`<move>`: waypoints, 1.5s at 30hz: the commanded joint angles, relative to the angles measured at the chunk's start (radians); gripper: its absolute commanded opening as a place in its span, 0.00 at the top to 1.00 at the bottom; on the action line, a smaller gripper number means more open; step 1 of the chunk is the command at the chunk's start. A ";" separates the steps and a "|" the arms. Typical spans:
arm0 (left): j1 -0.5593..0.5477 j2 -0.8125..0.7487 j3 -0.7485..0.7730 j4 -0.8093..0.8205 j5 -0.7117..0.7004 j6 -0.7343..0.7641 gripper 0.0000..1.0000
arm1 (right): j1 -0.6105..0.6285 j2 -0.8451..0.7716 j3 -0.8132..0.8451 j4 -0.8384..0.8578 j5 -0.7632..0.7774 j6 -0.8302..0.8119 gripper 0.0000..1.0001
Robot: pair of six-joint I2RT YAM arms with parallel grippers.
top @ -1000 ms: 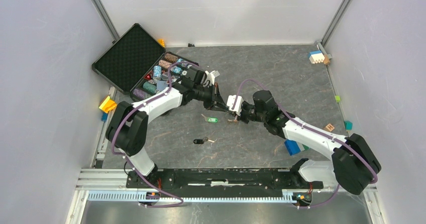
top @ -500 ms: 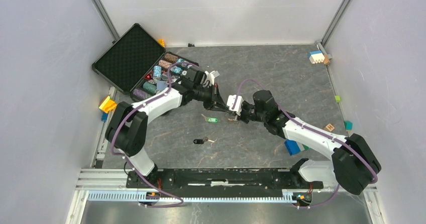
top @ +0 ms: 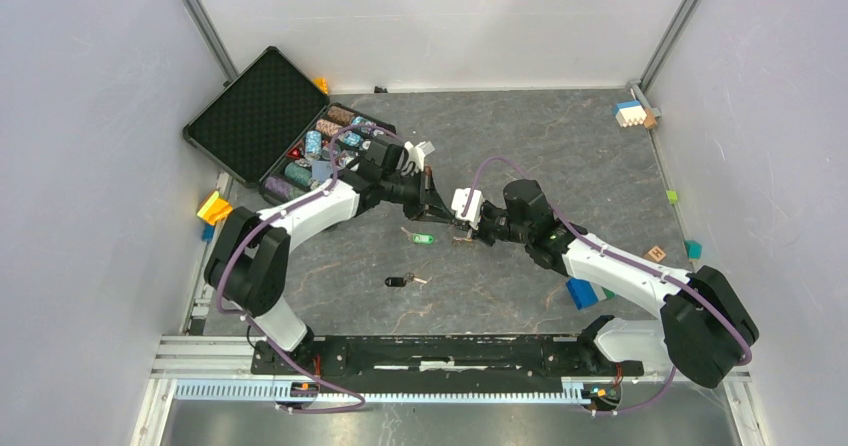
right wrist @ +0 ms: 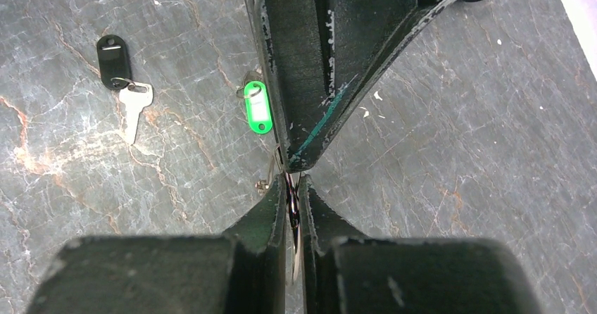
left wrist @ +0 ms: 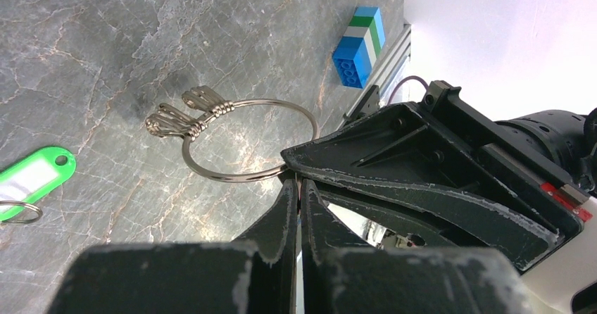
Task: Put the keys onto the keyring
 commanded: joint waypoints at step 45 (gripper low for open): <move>0.005 -0.274 -0.149 0.181 -0.126 0.564 0.67 | -0.017 0.001 0.024 0.030 -0.054 0.076 1.00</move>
